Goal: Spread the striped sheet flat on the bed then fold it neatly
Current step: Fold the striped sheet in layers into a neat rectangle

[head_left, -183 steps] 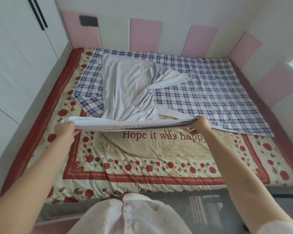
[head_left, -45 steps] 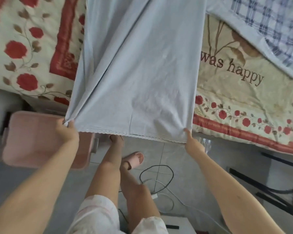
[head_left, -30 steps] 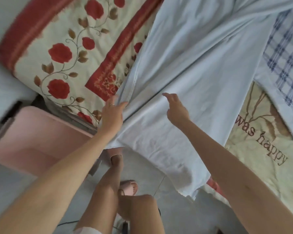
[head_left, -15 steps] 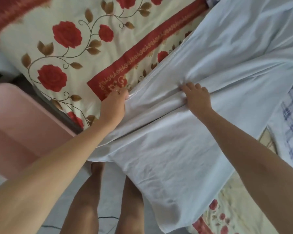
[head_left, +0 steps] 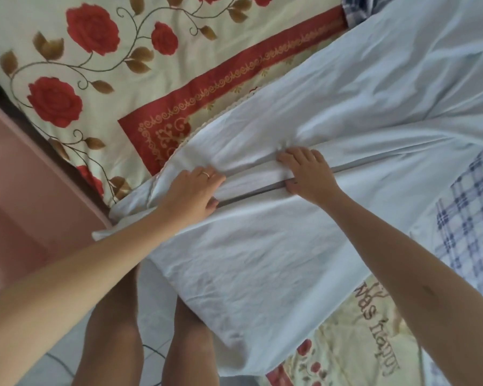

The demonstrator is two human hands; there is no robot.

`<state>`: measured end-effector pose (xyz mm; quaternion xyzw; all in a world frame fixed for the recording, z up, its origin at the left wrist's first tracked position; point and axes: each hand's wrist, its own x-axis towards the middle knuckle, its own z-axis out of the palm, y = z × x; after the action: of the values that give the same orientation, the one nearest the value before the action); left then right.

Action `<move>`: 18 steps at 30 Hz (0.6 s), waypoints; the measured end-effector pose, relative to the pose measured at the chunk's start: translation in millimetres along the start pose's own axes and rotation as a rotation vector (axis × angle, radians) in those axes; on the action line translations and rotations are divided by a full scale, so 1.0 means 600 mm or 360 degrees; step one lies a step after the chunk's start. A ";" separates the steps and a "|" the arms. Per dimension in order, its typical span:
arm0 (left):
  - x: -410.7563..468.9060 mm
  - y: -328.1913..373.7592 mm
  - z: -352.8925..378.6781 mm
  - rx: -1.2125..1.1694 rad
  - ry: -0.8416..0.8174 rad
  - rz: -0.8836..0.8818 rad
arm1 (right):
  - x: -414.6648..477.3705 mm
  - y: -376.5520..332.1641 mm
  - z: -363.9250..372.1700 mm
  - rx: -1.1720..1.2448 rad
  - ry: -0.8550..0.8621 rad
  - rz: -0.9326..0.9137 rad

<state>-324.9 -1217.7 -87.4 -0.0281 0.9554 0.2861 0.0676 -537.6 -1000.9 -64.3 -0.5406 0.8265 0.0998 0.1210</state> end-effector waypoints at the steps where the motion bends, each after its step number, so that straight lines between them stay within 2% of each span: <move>1: -0.006 0.003 0.005 0.0027 -0.0085 -0.0079 | 0.001 -0.001 0.002 -0.0035 -0.0035 0.0061; 3: -0.013 0.008 0.012 0.0110 -0.0133 -0.0139 | 0.007 0.004 0.003 -0.0123 0.0003 0.0140; 6: -0.018 0.011 0.014 0.0116 -0.0070 -0.0211 | 0.011 0.022 -0.003 -0.0168 0.0094 0.0346; 9: -0.014 0.007 -0.001 0.0012 0.0033 -0.0417 | 0.023 0.054 -0.023 0.0049 0.0163 0.0774; 11: -0.014 -0.004 -0.015 -0.0004 0.0155 -0.0560 | 0.039 0.069 -0.043 0.0186 0.0377 0.0940; 15: -0.029 -0.024 -0.030 -0.0017 0.0248 -0.0720 | 0.113 0.081 -0.075 0.0319 0.0580 0.0964; 18: -0.034 -0.038 -0.036 -0.0026 0.0286 -0.0798 | 0.194 0.083 -0.091 0.0305 0.0450 0.0846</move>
<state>-305.3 -1248.5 -79.1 -0.2897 0.9184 0.2645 0.0510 -633.1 -1098.4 -46.4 -0.3002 0.9532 -0.0266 0.0250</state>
